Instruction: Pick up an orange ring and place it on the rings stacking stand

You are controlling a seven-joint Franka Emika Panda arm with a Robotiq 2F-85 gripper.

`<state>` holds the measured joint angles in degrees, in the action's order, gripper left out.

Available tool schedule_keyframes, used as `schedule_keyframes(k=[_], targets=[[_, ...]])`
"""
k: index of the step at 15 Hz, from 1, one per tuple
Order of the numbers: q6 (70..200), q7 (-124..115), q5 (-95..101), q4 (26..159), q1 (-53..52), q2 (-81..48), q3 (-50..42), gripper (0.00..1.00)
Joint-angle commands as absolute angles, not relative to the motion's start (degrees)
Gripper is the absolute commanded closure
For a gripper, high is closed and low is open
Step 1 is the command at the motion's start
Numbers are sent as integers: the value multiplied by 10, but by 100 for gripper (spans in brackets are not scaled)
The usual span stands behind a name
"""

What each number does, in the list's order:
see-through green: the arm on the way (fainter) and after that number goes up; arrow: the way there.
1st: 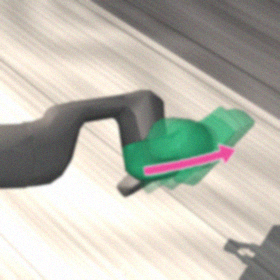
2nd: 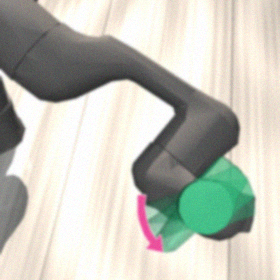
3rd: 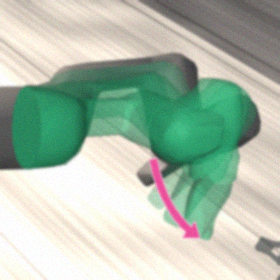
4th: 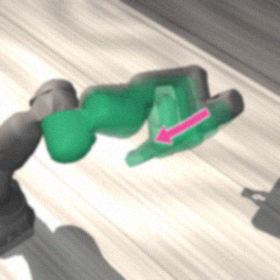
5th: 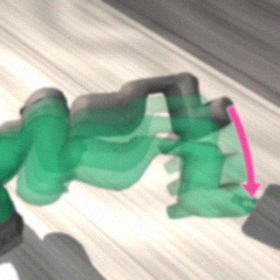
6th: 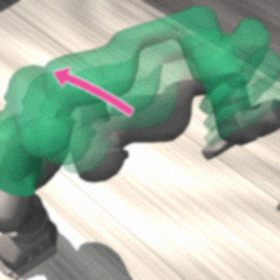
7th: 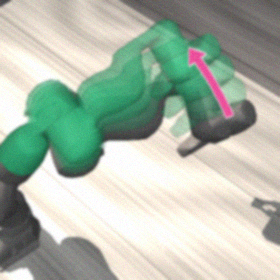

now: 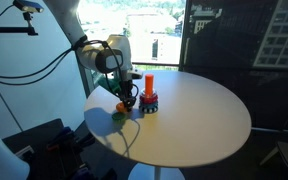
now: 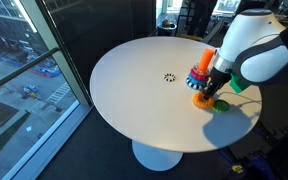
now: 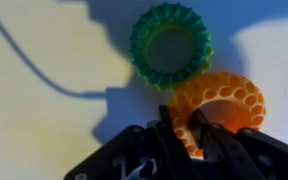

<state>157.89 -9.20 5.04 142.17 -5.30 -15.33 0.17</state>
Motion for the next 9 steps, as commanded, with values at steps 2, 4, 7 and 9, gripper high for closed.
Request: schedule_keyframes(k=[2, 4, 7, 9], targets=[[1560, -84, 29, 1425, -50, -122, 11, 92], [1555, -76, 16, 1428, -46, -104, 17, 93], [1543, -67, -5, 1431, -42, -71, 23, 93], [1530, -68, -13, 1430, -43, -47, 22, 93]])
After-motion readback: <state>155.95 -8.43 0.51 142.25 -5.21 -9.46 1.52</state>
